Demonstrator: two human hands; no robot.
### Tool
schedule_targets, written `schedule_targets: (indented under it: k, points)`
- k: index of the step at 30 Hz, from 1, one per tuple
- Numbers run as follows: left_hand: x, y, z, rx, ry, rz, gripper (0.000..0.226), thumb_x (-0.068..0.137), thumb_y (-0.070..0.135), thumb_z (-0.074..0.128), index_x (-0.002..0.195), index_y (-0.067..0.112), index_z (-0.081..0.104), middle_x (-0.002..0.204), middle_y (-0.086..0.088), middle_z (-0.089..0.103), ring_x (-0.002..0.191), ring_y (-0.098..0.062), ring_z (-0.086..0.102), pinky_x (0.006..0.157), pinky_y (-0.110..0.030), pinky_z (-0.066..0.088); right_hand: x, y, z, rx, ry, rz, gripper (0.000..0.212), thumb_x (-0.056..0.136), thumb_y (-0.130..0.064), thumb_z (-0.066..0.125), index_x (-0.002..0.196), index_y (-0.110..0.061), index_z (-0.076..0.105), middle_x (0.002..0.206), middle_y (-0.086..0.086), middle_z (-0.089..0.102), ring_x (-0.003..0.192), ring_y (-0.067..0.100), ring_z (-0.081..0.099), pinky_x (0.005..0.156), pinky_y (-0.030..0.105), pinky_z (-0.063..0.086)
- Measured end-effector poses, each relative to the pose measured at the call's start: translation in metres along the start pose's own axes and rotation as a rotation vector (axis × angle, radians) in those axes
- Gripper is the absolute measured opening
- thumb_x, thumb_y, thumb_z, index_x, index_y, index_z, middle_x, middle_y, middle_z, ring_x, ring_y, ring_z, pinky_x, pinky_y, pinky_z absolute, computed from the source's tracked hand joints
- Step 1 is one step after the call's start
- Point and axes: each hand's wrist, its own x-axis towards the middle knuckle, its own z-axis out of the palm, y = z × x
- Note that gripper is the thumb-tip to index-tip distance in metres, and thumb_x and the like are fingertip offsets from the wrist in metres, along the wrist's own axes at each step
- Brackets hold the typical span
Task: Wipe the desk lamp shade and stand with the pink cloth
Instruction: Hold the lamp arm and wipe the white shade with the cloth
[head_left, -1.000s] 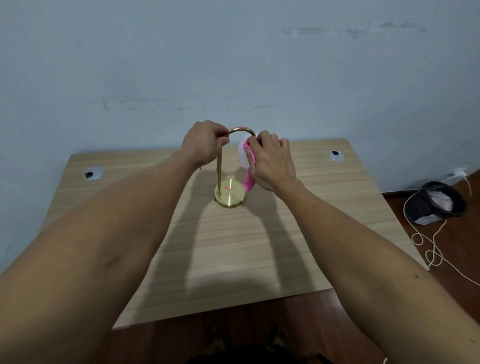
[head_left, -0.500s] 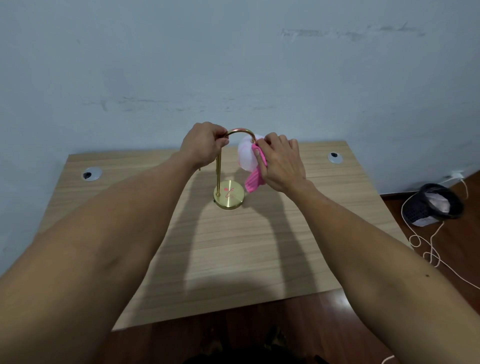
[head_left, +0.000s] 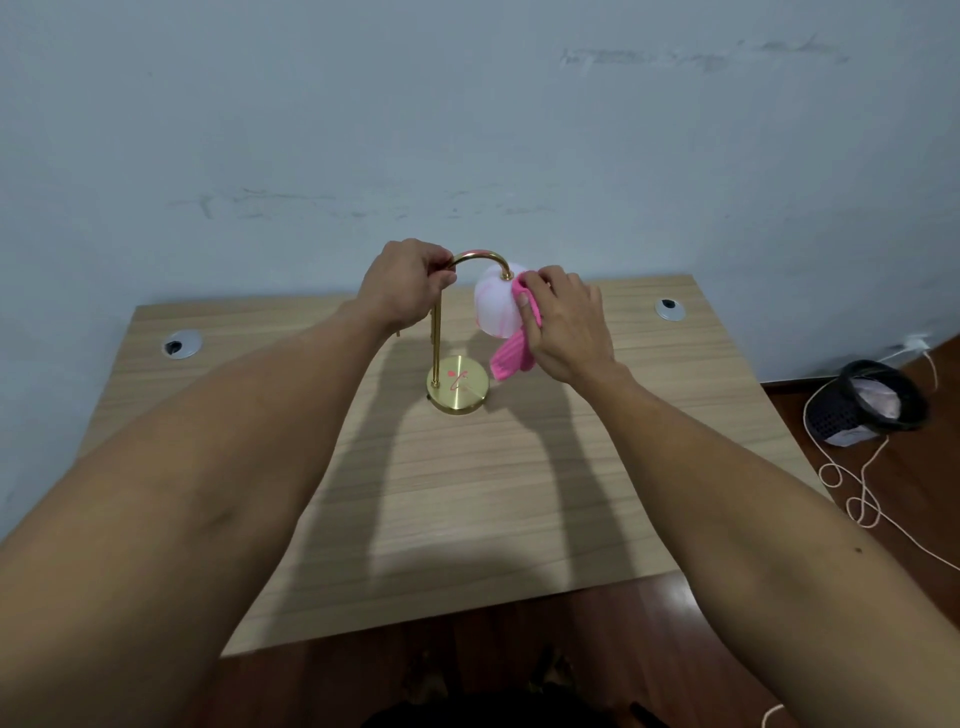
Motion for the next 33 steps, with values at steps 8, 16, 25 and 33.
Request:
schedule_targets:
  k: [8,16,25,33]
  points:
    - [0.000,0.001,0.001,0.000,0.006,-0.002,0.013,0.096,0.020,0.064,0.091,0.014,0.075,0.083,-0.017,0.071,0.083,-0.037,0.065,0.082,-0.050,0.058,0.011,-0.034,-0.002,0.756,0.102,0.566,0.043,0.108,-0.056,0.033,0.135,-0.033,0.058,0.116,0.008,0.066,0.084,0.034,0.074,0.058,0.045,0.064]
    - [0.000,0.001,0.001,-0.013,0.009,-0.004,0.015,0.095,0.021,0.064,0.092,0.011,0.075,0.086,-0.019,0.072,0.085,-0.039,0.066,0.084,-0.053,0.058,-0.034,-0.040,0.040,0.649,0.111,0.209,0.055,0.114,-0.032,0.031,0.167,-0.029,0.014,0.174,-0.012,0.011,0.160,0.020,0.018,0.117,0.059,0.040]
    - [0.000,-0.001,0.001,-0.013,0.007,-0.009,0.015,0.095,0.022,0.064,0.091,0.012,0.075,0.085,-0.018,0.073,0.085,-0.038,0.068,0.083,-0.053,0.059,-0.008,-0.052,0.022,0.420,0.142,0.174,0.045,0.108,-0.013,0.037,0.153,-0.010,0.041,0.158,0.006,0.038,0.143,0.027,0.041,0.116,0.047,0.040]
    - [-0.001,0.001,0.001,-0.020,0.010,-0.005,0.015,0.096,0.021,0.064,0.093,0.011,0.075,0.087,-0.018,0.073,0.087,-0.038,0.068,0.084,-0.052,0.058,-0.016,-0.035,0.012,0.302,0.082,0.077,0.049,0.103,-0.009,0.051,0.151,-0.002,0.048,0.155,0.015,0.046,0.142,0.033,0.044,0.118,0.042,0.039]
